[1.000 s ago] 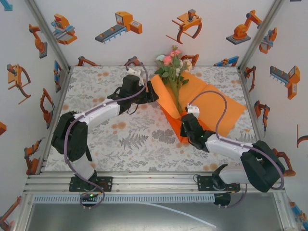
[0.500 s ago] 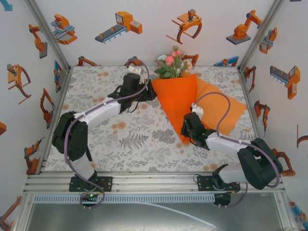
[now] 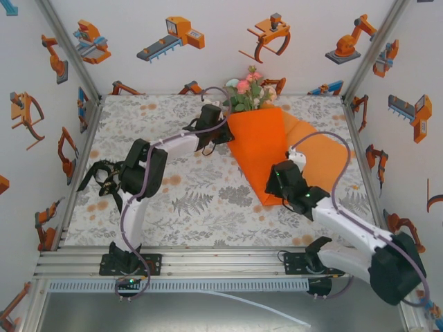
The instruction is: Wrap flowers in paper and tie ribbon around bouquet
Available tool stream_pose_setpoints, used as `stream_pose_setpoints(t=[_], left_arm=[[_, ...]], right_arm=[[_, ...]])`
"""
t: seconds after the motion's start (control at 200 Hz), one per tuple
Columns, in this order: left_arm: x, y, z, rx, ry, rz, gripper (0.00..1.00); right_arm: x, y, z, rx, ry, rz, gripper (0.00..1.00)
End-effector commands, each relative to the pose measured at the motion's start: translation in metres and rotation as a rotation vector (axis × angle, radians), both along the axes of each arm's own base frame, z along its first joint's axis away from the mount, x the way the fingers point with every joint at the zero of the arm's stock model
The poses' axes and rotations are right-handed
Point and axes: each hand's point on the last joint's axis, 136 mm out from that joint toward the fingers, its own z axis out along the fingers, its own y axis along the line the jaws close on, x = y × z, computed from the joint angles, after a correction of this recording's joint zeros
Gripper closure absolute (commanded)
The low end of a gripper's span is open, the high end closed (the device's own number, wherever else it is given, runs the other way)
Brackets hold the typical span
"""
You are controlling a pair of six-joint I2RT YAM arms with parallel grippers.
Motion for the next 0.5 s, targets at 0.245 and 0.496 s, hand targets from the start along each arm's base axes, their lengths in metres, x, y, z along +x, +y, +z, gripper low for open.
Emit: stream_pose_setpoints(t=[0.245, 0.496], left_arm=[[0.03, 0.008, -0.006, -0.002, -0.005, 0.065, 0.74], [0.056, 0.017, -0.012, -0.032, -0.017, 0.067, 0.71]], right_arm=[[-0.016, 0.146, 0.065, 0.42, 0.059, 0.509, 0.47], [0.032, 0.097, -0.038, 0.173, 0.238, 0.234, 0.52]])
